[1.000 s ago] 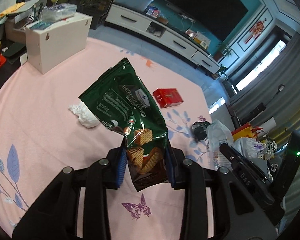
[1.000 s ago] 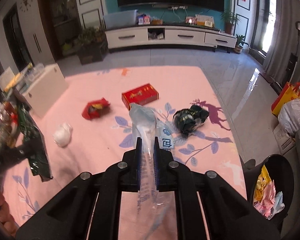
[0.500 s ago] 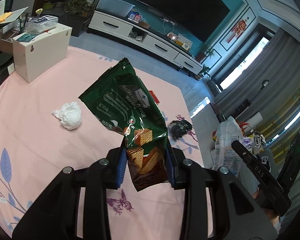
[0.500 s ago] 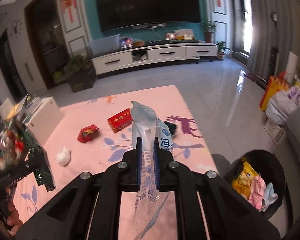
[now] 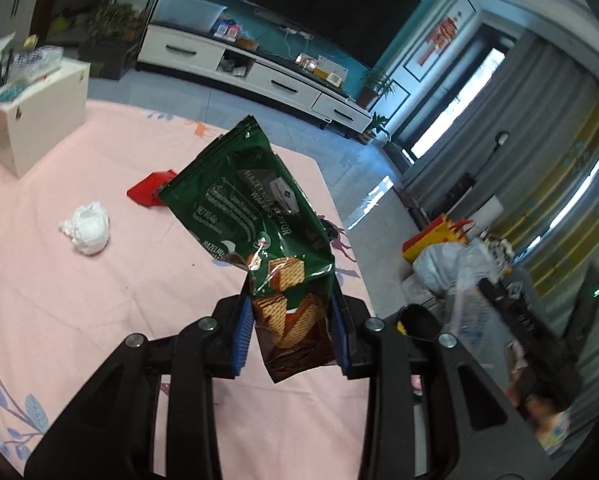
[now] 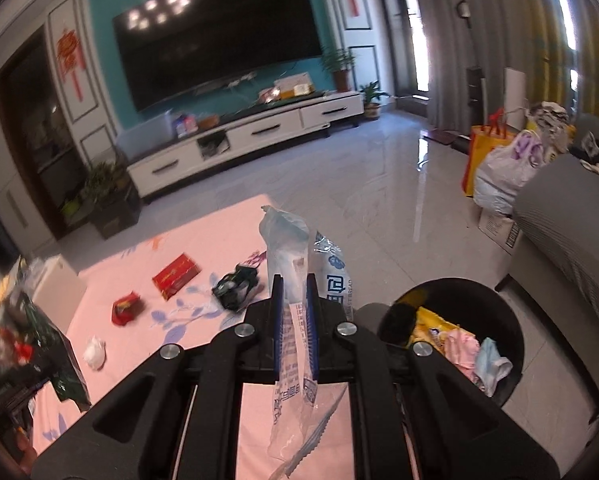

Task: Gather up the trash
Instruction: 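Carry the green wafer bag and clear plastic bag with both tools to the bin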

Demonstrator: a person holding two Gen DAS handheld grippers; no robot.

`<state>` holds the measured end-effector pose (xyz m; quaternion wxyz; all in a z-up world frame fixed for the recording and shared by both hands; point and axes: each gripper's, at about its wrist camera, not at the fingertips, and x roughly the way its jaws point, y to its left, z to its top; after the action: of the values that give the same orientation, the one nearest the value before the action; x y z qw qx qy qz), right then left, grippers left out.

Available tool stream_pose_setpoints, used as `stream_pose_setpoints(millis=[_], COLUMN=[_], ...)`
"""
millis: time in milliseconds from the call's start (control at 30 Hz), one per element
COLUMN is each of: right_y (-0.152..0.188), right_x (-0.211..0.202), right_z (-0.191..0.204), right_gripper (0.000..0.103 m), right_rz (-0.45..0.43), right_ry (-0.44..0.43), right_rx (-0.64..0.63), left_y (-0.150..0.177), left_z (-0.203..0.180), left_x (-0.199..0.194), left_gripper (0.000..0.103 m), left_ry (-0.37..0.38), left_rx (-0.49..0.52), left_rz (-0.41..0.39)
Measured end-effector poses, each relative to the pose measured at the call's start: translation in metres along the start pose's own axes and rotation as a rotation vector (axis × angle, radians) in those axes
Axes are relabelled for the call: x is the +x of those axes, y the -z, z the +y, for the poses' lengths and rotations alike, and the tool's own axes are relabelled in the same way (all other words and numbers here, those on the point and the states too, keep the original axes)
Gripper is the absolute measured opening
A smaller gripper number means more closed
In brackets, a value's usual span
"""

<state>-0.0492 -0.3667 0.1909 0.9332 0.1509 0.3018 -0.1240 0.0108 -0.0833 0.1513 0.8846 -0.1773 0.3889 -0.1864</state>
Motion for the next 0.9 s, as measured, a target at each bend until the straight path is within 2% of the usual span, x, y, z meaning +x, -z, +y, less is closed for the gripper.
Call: stream_pose_setpoints(millis=[133,333,500,700,900], right_y=[-0.002,-0.001,0.003,0.012,0.019], right_x=[-0.009,-0.019,-0.022,-0.018,-0.008], right_z=[-0.022,-0.061,-0.086,-0.130,-0.166], right_gripper=[0.011,0.011,0.011,0.011,0.011], right_rz=[-0.020,-0.016,-0.017,0.009,0.043], right_ry=[0.033,0.065,0.112,0.110,0.097], right_rx=[0.047,0.144,0.196,0.315,0.401], left_y=[0.006,0.017,0.032,0.062,0.089], left_z=[-0.033,-0.076,-0.116,-0.171,-0.214], left_x=[0.008,0.029,0.060,0.098,0.139], left_gripper=[0.034,0.034,0.034,0.034,0.034], left_ry=[-0.040,0.002,0.031,0.070,0.115], left_rx=[0.093,0.154,0.207,0.309,0.375], left_rz=[-0.025,-0.026,0.025,0.076,0.166])
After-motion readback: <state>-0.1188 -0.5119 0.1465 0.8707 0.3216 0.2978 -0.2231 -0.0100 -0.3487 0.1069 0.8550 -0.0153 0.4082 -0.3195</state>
